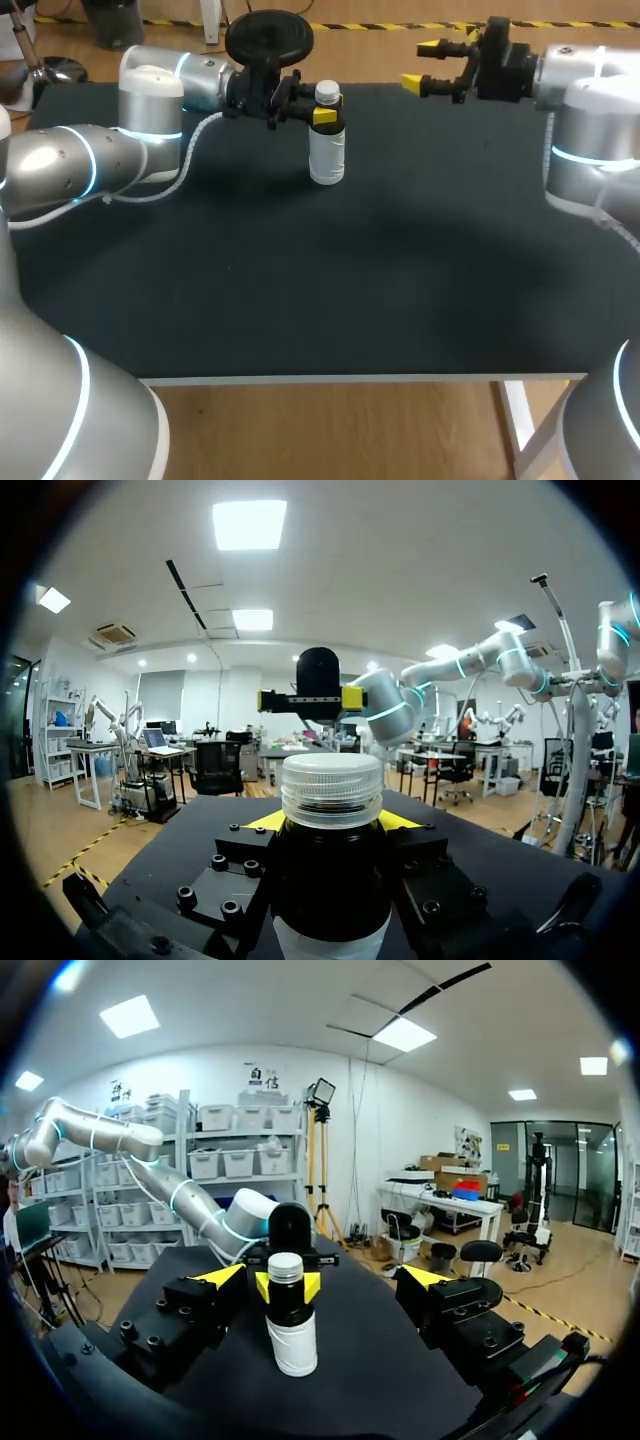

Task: Unscrew the bottle cap

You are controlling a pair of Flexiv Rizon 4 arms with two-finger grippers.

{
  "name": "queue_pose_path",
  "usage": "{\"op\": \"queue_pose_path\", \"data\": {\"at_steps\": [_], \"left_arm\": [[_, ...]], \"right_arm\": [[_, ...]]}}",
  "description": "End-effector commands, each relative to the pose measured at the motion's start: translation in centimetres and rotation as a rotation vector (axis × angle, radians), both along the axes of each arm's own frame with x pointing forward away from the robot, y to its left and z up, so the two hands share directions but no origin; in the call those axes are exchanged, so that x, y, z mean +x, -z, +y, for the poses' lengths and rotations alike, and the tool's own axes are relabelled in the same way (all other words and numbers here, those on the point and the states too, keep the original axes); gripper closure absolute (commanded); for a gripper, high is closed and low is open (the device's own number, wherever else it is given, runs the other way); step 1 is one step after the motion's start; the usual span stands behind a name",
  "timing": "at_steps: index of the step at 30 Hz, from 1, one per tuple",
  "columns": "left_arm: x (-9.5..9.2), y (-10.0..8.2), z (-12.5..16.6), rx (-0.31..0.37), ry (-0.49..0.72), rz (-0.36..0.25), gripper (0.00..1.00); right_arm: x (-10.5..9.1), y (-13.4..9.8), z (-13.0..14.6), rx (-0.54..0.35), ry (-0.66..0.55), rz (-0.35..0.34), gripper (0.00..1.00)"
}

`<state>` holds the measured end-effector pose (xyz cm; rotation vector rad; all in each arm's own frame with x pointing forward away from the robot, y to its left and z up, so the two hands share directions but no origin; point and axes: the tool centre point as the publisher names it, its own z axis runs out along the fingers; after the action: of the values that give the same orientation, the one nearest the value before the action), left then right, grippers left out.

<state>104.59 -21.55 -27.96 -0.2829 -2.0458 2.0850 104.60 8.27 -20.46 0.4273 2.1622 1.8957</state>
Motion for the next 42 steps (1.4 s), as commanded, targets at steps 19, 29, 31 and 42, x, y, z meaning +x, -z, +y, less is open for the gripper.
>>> {"op": "queue_pose_path", "data": {"at_steps": [19,29,31,42], "left_arm": [[0.2,0.1,-0.1,-0.001,0.005,0.001,1.00],[0.2,0.1,-0.1,-0.001,0.005,0.001,1.00],[0.2,0.1,-0.1,-0.001,0.005,0.001,1.00],[0.2,0.1,-0.1,-0.001,0.005,0.001,1.00]], "right_arm": [[-2.8,2.2,5.4,-0.009,-0.123,0.029,0.00],[-2.8,2.2,5.4,-0.009,-0.123,0.029,0.00],[-2.8,2.2,5.4,-0.009,-0.123,0.029,0.00],[-2.8,2.3,5.6,-0.027,-0.116,0.030,0.00]]}}
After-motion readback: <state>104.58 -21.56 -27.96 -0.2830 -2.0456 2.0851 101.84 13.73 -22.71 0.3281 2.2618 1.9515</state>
